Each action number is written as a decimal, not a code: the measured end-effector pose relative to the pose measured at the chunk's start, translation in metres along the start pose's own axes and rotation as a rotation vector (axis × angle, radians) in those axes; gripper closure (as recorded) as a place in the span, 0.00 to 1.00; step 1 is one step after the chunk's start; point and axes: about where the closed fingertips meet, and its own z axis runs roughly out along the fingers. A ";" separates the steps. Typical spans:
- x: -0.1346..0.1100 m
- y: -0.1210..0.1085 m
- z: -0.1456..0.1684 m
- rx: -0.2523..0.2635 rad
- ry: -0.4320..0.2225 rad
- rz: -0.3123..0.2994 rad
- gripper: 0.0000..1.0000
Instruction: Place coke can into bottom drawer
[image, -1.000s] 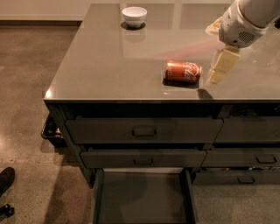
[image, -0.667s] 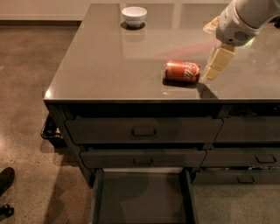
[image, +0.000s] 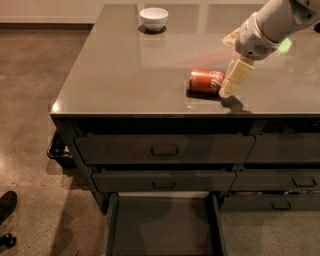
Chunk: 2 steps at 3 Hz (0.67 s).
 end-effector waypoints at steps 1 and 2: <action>0.000 0.000 0.000 0.000 0.000 0.000 0.00; 0.004 -0.009 0.013 -0.006 -0.016 0.001 0.00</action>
Offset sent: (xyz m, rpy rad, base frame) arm 0.0314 -0.0062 -0.0170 0.0372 -0.0016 0.0100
